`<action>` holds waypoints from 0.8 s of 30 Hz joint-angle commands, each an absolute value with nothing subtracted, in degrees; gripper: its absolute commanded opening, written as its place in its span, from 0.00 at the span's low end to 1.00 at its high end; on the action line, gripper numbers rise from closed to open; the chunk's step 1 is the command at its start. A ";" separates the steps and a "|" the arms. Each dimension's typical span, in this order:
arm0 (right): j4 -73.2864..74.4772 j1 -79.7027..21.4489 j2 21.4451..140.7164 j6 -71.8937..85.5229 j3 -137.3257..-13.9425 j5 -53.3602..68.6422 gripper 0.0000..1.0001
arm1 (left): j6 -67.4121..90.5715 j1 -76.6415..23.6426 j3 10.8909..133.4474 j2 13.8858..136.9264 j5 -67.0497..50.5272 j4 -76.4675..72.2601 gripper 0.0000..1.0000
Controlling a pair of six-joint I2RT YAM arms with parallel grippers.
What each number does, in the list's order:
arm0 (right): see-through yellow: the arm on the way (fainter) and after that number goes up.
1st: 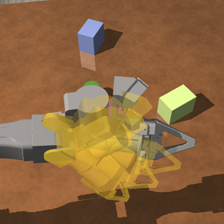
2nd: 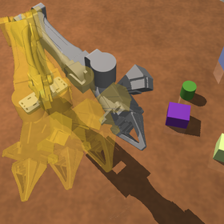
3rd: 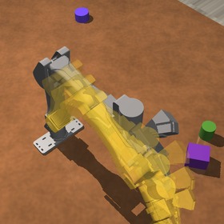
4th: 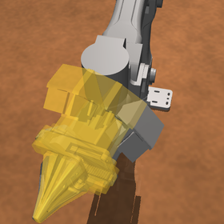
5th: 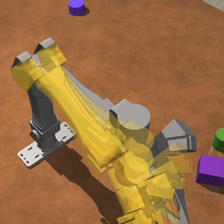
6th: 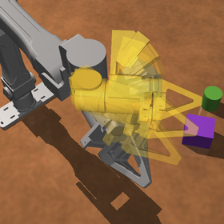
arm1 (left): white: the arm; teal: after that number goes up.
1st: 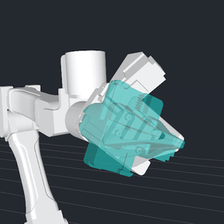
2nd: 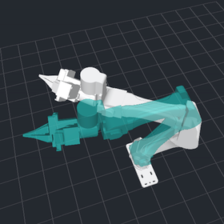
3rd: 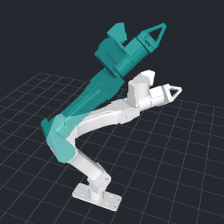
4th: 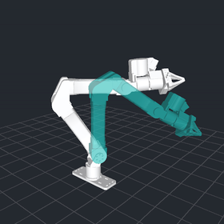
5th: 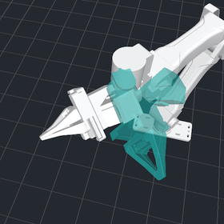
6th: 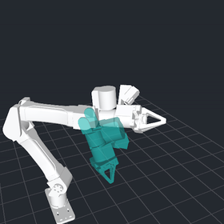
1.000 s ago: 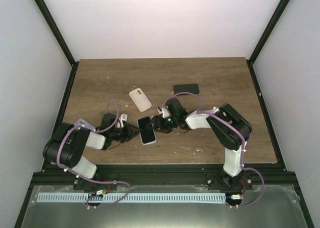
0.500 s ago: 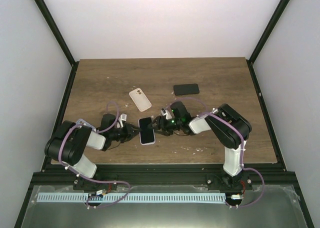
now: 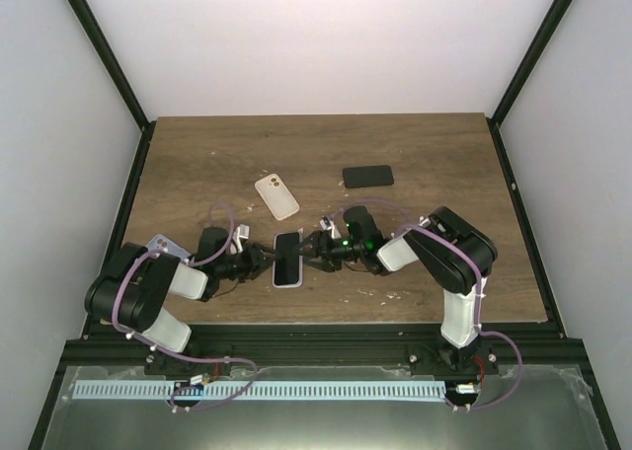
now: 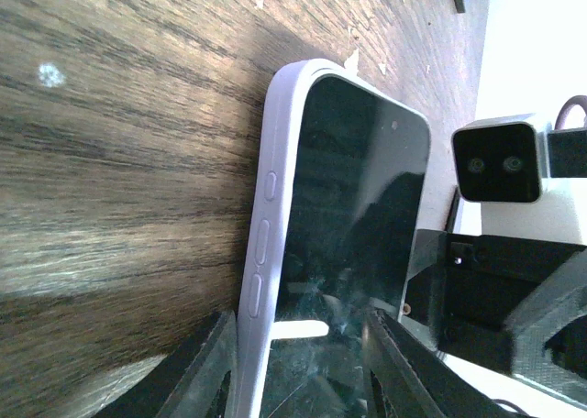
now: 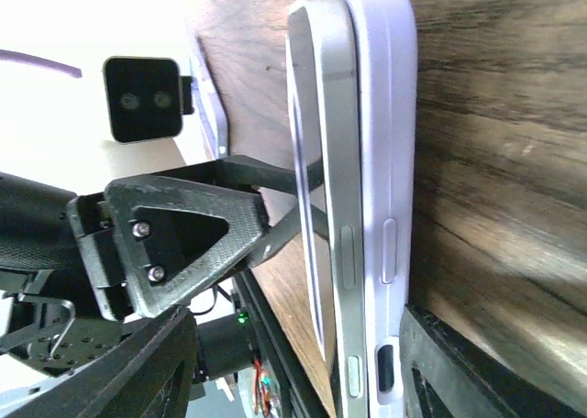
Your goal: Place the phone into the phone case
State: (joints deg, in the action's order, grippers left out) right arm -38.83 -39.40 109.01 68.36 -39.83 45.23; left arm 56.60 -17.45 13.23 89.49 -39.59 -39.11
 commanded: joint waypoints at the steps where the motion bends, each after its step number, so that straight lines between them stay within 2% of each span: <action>1: -54.02 -41.40 106.75 71.60 -40.26 48.56 0.61 | 56.26 -20.74 11.69 89.21 -42.35 -33.47 0.41; 11: -55.43 -41.72 106.70 71.76 -39.84 48.11 0.58 | 57.23 -22.02 11.54 88.40 -41.44 -33.23 0.40; 14: -50.89 -42.01 107.09 69.71 -40.42 47.77 0.55 | 56.99 -22.06 11.81 88.20 -41.38 -32.93 0.39; 19: -42.03 -42.12 106.11 64.58 -41.54 46.43 0.46 | 56.28 -22.06 12.30 87.61 -41.15 -30.92 0.39; 24: -31.84 -42.10 105.29 57.95 -45.14 45.58 0.46 | 55.34 -22.06 13.09 86.62 -40.53 -28.70 0.39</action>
